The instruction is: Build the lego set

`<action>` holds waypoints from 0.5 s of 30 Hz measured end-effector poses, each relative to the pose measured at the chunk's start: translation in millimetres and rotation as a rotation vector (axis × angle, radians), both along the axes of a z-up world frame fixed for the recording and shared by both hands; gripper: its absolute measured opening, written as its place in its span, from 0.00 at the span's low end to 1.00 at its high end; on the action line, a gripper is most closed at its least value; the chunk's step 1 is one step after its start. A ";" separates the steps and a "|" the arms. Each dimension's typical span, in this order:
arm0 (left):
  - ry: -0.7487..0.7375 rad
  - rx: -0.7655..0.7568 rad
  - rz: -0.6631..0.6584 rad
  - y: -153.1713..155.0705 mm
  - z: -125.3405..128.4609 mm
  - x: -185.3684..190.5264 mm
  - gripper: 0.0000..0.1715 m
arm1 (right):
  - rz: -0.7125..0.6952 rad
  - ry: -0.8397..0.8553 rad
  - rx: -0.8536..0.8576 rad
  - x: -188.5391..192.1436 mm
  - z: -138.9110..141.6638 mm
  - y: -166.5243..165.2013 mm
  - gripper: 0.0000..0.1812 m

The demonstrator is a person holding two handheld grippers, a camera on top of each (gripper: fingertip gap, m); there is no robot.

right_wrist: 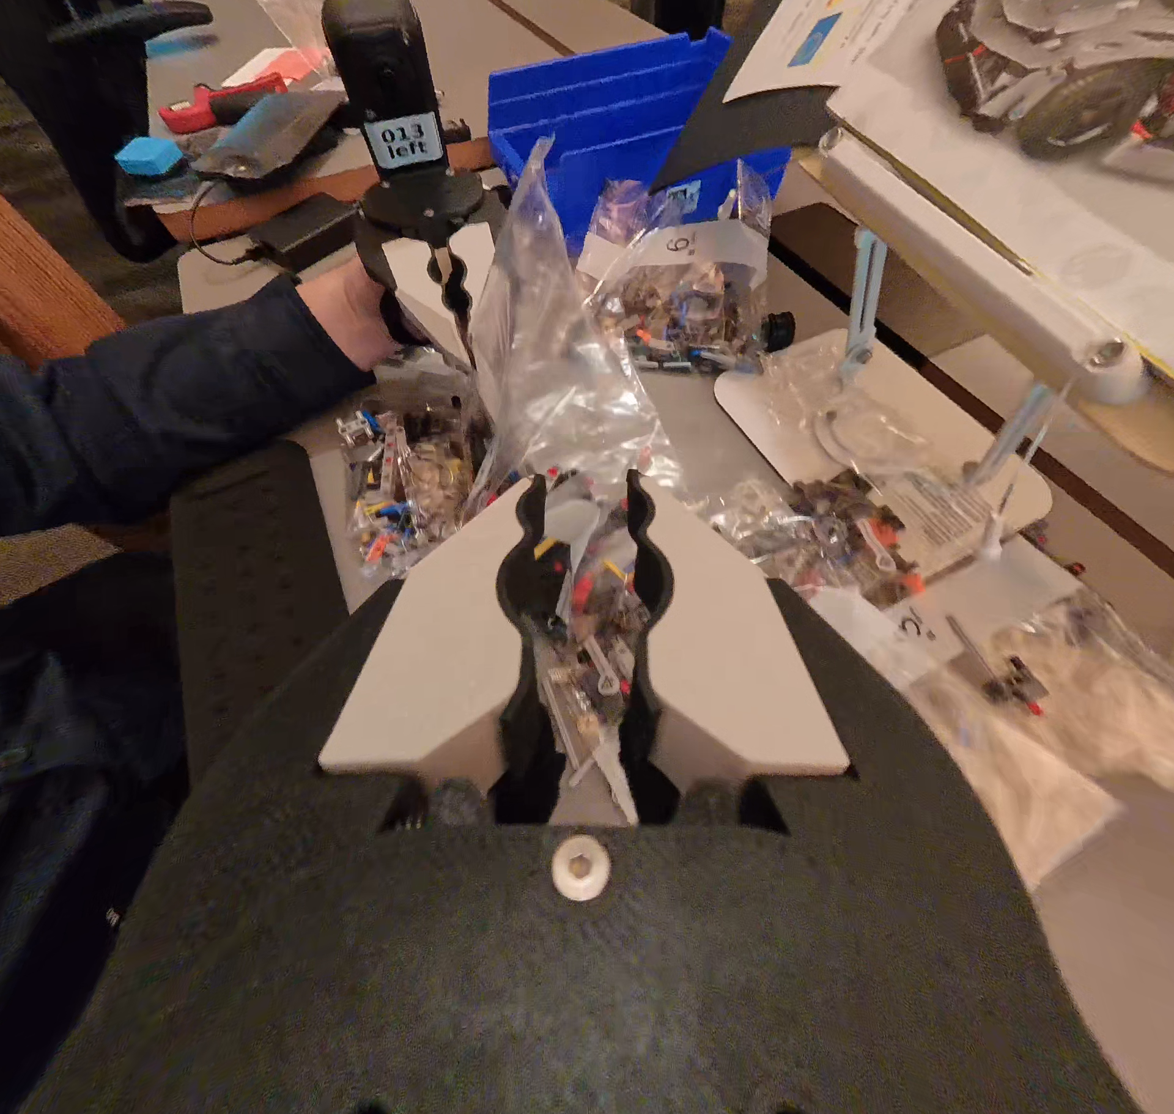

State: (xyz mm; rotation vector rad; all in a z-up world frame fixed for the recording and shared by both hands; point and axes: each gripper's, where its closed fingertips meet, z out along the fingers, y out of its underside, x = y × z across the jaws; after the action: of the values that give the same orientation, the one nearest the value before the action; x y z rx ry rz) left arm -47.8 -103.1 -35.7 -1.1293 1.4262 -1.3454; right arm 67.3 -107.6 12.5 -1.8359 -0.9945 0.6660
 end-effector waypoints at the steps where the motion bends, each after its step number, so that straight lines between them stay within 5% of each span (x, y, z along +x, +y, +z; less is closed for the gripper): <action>1: -0.001 -0.001 0.001 0.3 -0.2 0.0 0.01 | -0.012 -0.030 -0.011 12.9 -7.3 -7.6 0.13; 9: 0.003 -0.006 0.003 1.3 -1.6 0.9 0.01 | -0.111 -0.374 -0.325 113.3 -131.0 -74.1 0.15; 15: 0.009 -0.008 0.010 2.7 -3.4 0.4 0.01 | -0.163 -0.491 -0.454 139.5 -185.9 -86.9 0.12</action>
State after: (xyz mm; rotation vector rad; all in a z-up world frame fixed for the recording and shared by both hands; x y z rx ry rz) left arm -47.4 -100.4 -39.1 -1.1469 1.4211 -1.3420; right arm 206.8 -194.5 -173.4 -2.5313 -1.0405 0.3610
